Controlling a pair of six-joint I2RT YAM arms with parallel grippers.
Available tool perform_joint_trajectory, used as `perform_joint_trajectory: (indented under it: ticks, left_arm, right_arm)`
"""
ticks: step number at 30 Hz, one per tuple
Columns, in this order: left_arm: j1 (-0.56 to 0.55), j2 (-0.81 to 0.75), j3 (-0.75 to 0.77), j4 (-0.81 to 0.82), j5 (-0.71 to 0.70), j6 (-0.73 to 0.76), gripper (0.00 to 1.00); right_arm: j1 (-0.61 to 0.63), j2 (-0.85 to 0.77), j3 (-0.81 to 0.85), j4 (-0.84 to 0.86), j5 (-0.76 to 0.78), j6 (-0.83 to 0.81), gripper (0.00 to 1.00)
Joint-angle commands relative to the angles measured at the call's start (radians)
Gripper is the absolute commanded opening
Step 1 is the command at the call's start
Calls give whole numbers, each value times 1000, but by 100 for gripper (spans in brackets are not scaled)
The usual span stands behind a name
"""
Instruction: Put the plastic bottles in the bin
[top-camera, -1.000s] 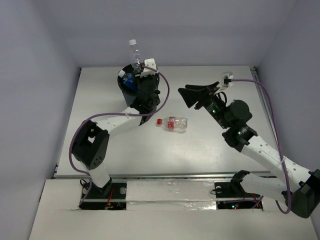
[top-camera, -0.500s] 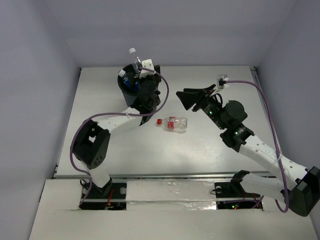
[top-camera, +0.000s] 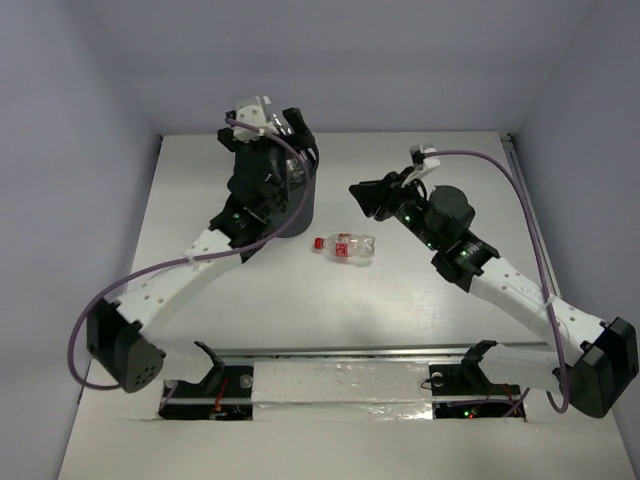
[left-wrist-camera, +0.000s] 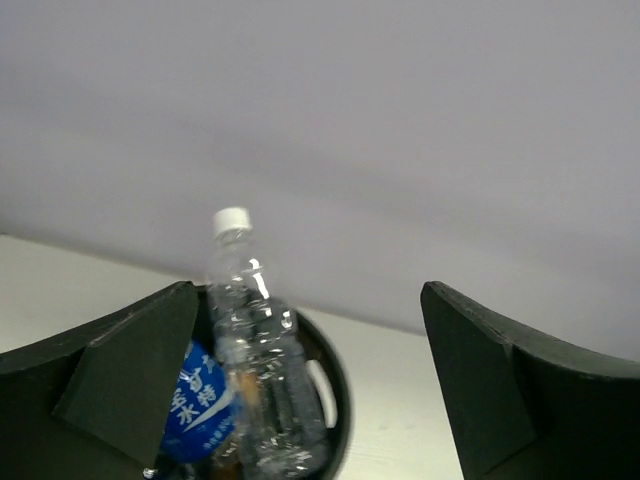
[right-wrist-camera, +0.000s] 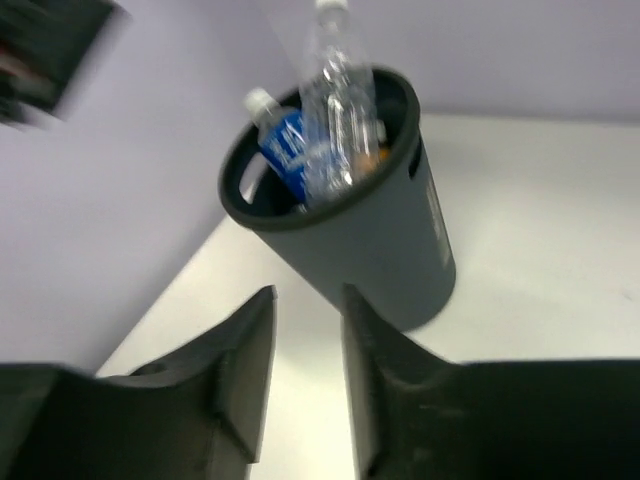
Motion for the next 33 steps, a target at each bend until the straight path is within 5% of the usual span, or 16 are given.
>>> perform_joint_trajectory:
  ticks: [1, 6, 10, 13, 17, 21, 24, 33]
  left_arm:
    - [-9, -123, 32, -175, 104, -145, 91]
    - [-9, -318, -141, -210, 204, -279, 67]
    - [-19, -471, -348, -230, 222, -369, 36]
    - [-29, -600, -483, -246, 231, -435, 26]
    - [-29, -734, -584, -315, 214, -481, 24]
    - [-29, -813, -644, -390, 193, -506, 24]
    - [-29, -875, -692, -401, 165, -520, 25]
    - [-29, -887, -723, -396, 168, -521, 28]
  right_arm:
    - [7, 13, 71, -140, 21, -64, 35]
    - [7, 72, 77, -243, -40, -63, 24]
    - [7, 139, 65, -339, -42, -90, 24]
    - [7, 223, 103, -434, -21, -128, 27]
    - [7, 340, 184, -537, -35, -188, 37]
    - [7, 441, 275, -634, -30, -267, 72]
    - [7, 513, 330, -669, -42, -331, 86]
    - [7, 711, 486, -711, -79, -414, 93]
